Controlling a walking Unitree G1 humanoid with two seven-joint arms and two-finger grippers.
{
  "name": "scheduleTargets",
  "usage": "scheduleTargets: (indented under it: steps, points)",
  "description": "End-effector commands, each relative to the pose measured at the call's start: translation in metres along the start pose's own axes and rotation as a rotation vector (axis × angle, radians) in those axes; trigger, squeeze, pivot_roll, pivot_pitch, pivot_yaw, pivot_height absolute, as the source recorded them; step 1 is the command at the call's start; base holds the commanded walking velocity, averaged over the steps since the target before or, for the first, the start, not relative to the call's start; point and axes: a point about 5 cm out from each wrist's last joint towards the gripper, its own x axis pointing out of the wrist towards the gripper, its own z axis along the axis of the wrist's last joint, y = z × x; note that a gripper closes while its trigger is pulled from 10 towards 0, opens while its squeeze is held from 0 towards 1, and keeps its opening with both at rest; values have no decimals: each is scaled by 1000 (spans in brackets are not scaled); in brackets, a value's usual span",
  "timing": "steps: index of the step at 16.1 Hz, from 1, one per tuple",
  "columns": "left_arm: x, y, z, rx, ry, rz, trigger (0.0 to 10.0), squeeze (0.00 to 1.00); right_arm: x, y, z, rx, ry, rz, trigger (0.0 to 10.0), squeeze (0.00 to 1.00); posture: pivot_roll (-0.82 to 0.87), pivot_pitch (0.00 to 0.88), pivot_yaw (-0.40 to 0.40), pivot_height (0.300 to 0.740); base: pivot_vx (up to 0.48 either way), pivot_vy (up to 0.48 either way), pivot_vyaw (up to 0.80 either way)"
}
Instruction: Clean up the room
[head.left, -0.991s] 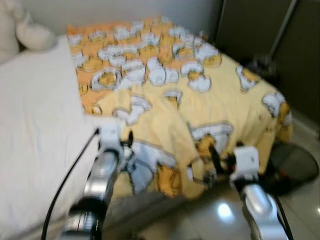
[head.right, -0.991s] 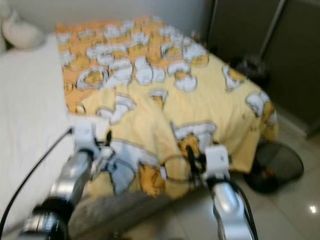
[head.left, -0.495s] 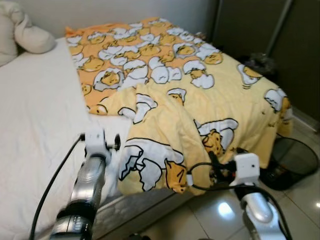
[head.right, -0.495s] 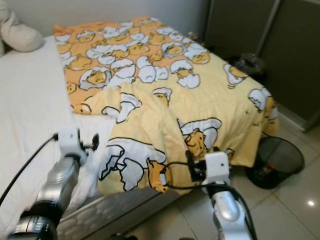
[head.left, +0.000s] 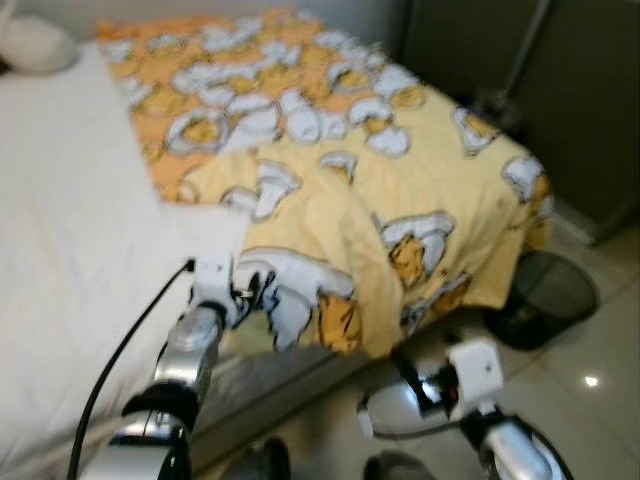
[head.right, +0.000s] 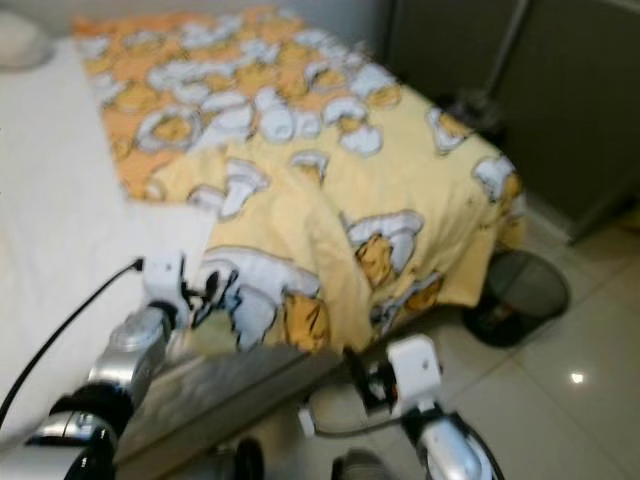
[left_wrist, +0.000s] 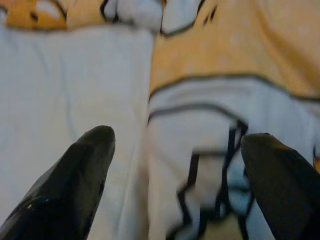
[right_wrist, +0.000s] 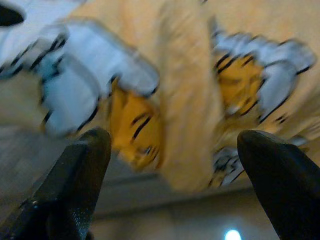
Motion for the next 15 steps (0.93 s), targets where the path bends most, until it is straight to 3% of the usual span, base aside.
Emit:
scheduleTargets:
  steps: [1,4,5,6,9,12,14,15]
  points:
    - [0,1,-2,-1,18,-14,10000,0,-3,-1,4,1,-8,1,10000,0,-260,153,22,732,0,0,0]
    - [1,17,5,86,-23,128,10000,0,-9,1,6,6,17,25,10000,0,-269,179,9,732,0,0,0]
    - [2,19,7,68,-33,152,10000,0,-10,0,6,3,22,29,10000,0,-276,187,-3,732,0,0,0]
    - [4,13,6,26,-22,146,10000,0,-14,-2,7,-10,33,44,10000,0,-293,196,-16,732,0,0,0]
    - [6,13,10,32,-39,207,10000,0,-22,-8,9,-19,44,41,10000,0,-316,214,-33,732,0,0,0]
    - [11,7,18,44,-58,245,10000,0,-34,-2,11,-29,69,76,10000,0,-348,241,-50,732,0,0,0]
    - [12,14,24,68,-70,329,10000,0,-43,0,11,-27,81,78,10000,0,-372,254,-60,732,0,0,0]
    - [13,13,27,42,-69,325,10000,0,-46,1,11,-26,85,78,10000,0,-378,259,-63,732,0,0,0]
